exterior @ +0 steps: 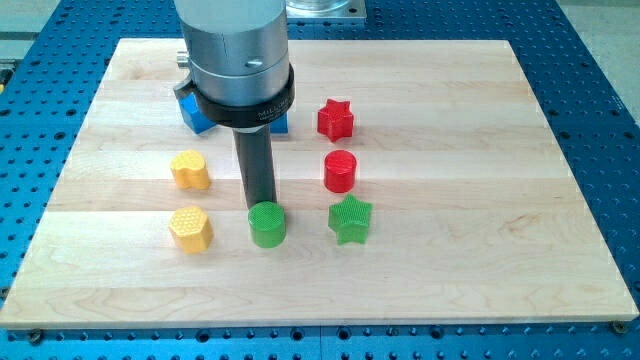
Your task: Slide your arm above the cube
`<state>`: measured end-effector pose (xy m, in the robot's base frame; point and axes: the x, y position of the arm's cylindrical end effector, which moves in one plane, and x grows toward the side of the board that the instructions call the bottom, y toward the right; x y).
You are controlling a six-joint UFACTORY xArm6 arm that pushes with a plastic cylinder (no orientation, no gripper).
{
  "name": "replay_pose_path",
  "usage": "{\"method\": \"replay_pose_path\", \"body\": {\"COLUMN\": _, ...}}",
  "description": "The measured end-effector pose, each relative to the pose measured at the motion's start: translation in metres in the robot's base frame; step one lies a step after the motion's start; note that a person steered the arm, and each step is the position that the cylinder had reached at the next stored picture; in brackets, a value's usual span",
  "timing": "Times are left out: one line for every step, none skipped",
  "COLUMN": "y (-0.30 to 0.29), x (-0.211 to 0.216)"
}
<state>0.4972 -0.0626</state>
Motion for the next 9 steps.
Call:
{"method": "replay_pose_path", "body": {"y": 0.006, "x": -0.004}}
{"method": "replay_pose_path", "body": {"y": 0.020, "x": -0.016}}
{"method": "replay_pose_path", "body": {"y": 0.021, "x": -0.022}}
{"method": "replay_pose_path", "body": {"y": 0.022, "x": -0.031}}
{"method": "replay_pose_path", "body": {"y": 0.038, "x": -0.046}}
{"method": "replay_pose_path", "body": {"y": 0.042, "x": -0.053}}
{"method": "replay_pose_path", "body": {"y": 0.043, "x": -0.058}}
{"method": "replay_pose_path", "body": {"y": 0.043, "x": -0.082}}
{"method": "replay_pose_path", "body": {"y": 0.043, "x": -0.089}}
